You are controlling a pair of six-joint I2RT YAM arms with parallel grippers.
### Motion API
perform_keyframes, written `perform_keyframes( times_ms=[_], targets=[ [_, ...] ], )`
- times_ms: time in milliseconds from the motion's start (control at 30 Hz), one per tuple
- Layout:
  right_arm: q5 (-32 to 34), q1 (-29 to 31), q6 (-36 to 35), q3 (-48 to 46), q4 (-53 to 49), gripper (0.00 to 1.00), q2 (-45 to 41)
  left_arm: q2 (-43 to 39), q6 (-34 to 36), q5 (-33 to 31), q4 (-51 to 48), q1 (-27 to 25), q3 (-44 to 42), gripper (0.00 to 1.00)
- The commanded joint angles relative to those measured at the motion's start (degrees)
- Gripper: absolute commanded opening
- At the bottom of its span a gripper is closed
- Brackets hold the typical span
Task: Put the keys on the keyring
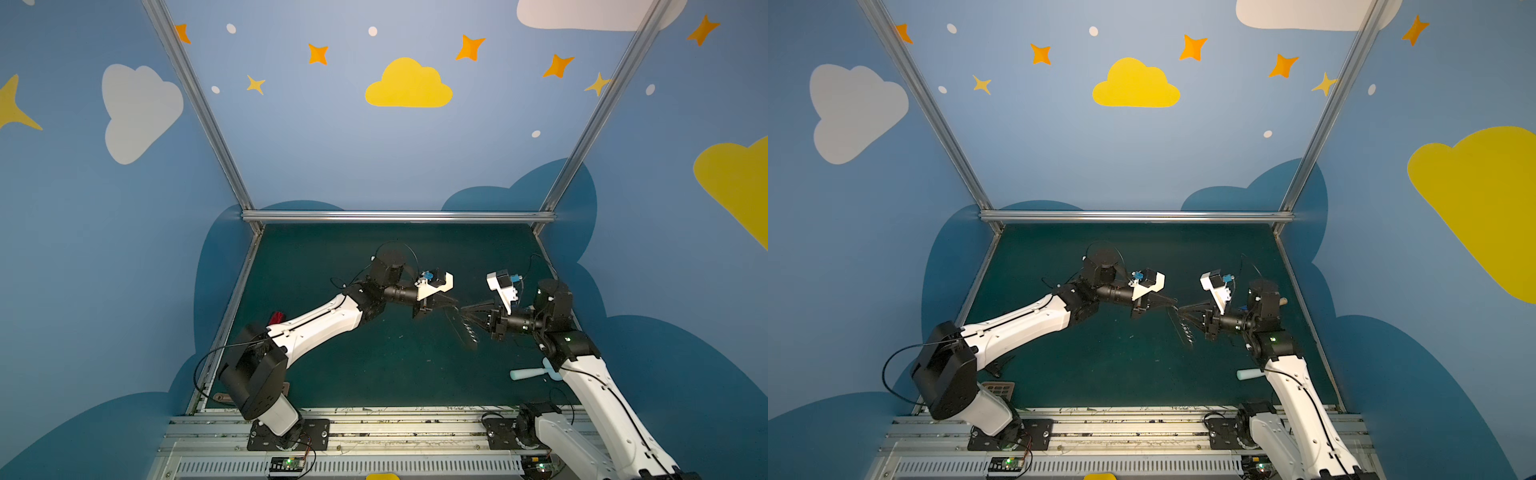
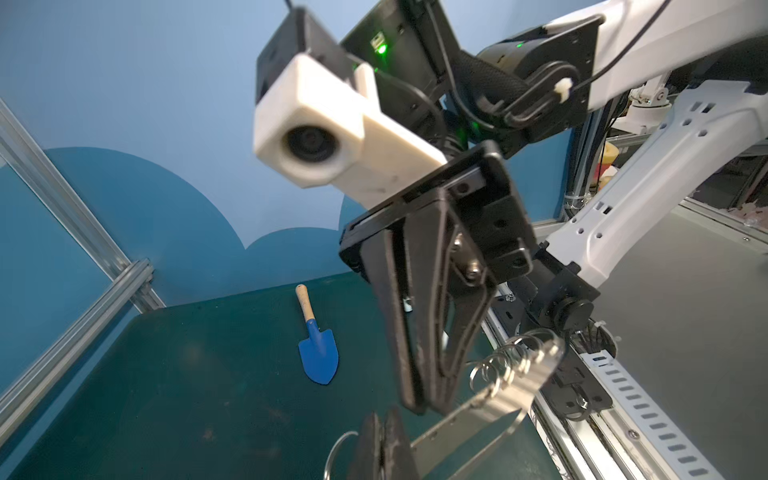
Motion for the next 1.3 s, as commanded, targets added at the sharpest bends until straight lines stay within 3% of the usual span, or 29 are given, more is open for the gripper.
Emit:
perform_keyframes(
  times_ms=[0, 200, 367, 467, 567, 733, 867, 1033, 1267],
  targets=[
    [0.92, 2.83, -3.60, 0.68, -1.24, 0.09, -2.34, -0.60, -2.55, 1.92, 5.61, 0.58, -0.56, 0.04],
    [5.71, 9.09, -4.47, 1.27, 0.89, 0.06, -1.21, -0.18, -6.17, 1.50, 11.01, 0.74, -1.38, 0.04],
    [9.22, 12.87, -6.30, 3.02, -0.78, 0.10, 0.89, 0.41, -10.53, 1.58, 16.52, 0.73, -2.18, 0.03],
    [10.22, 12.79, -5.91, 3.83, 0.08, 0.13, 0.15, 0.54, -11.49, 1.70, 17.69, 0.74, -2.45, 0.03],
    [17.77, 12.57, -5.34, 5.81, -3.69, 0.15, -3.71, 0.63, -12.50, 1.80, 19.23, 0.75, -2.83, 0.03],
    [24.14, 9.52, -4.41, 4.96, -1.78, 0.25, -10.70, 0.74, -12.68, 1.93, 19.56, 0.73, -2.81, 0.04],
    [27.52, 3.77, -2.28, 5.06, -3.53, 0.15, -12.10, 0.89, -13.07, 2.51, 20.27, 0.75, -2.52, 0.03],
    [17.82, -3.69, -0.32, 4.50, -2.17, 0.17, -8.74, 0.90, -13.39, 3.75, 20.63, 0.71, -1.87, 0.03],
    [6.09, -3.57, -3.18, 5.41, 1.71, 0.27, -4.21, 0.63, -13.42, 6.27, 19.11, 0.75, -1.07, 0.04]
  ],
)
